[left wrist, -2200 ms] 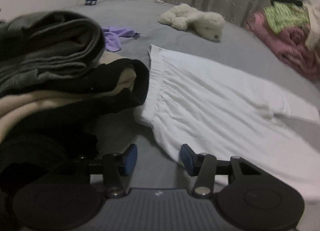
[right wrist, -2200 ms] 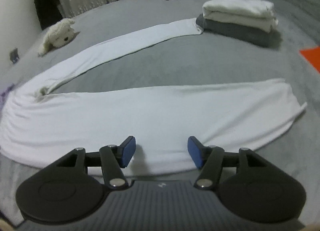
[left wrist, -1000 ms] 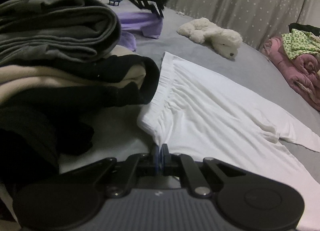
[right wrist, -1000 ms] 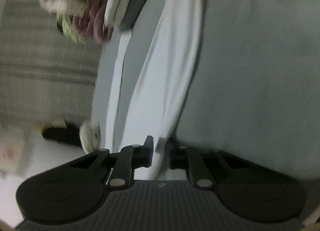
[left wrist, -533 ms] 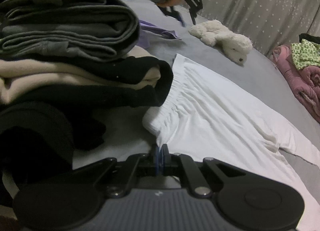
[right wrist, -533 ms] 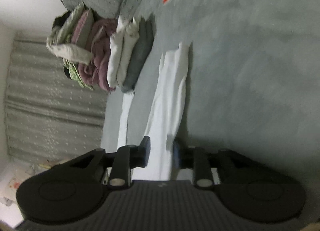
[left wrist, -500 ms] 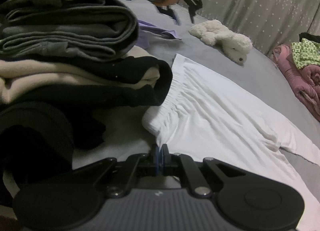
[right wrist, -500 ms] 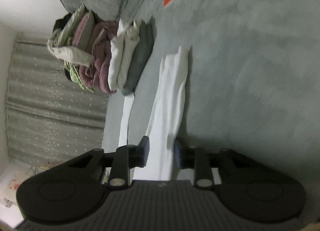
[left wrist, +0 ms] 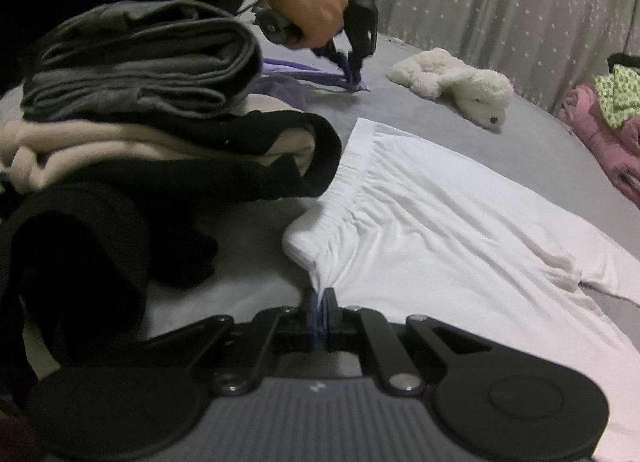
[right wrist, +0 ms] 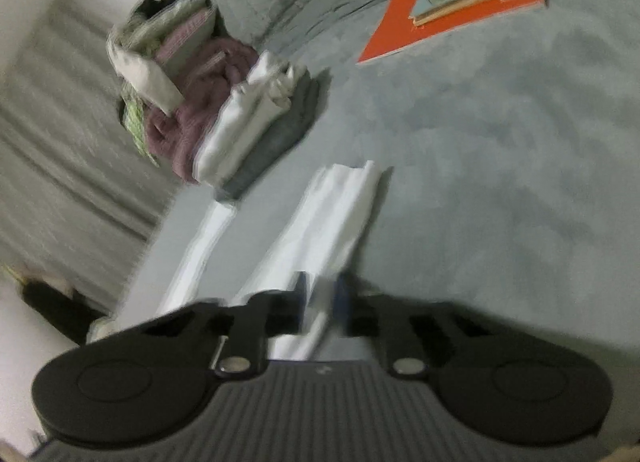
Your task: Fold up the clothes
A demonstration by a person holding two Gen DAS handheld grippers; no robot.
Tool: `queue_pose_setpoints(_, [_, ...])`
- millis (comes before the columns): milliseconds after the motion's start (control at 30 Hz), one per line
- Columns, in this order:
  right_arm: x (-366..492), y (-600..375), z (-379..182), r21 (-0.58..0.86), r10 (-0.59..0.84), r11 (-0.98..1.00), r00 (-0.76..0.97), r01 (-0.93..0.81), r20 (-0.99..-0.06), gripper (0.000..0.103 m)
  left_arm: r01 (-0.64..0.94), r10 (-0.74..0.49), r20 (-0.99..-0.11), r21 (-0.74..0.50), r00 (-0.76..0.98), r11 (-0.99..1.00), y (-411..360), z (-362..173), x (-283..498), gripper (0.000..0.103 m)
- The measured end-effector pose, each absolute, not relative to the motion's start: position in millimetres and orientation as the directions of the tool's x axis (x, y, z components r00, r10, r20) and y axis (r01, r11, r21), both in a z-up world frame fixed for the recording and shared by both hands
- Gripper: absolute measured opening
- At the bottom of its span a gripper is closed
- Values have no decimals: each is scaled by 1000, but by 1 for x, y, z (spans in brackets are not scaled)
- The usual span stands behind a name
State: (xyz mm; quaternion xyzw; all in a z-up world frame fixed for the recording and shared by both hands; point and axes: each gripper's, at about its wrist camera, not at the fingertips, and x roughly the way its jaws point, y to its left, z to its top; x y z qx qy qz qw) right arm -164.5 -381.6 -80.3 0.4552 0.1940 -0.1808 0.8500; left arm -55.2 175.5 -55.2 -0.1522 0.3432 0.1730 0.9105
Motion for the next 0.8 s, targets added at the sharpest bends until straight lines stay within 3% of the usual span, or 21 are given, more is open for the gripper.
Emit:
queue_pose_setpoints(200, [-166, -378, -66, 576, -209, 621, 821, 531, -531, 0, -411, 207, -675, -155, 708, 899, 183, -45, -57, 2])
queue_pose_setpoints(633, [-169, -370, -26, 387, -288, 772, 820, 504, -494, 0, -394, 143, -701, -209, 698, 895, 200, -33, -70, 2])
queue_pose_setpoints(800, [-168, -366, -34, 320, -295, 793, 787, 518, -543, 0, -393, 131, -727, -203, 674, 897, 203, -38, -68, 2])
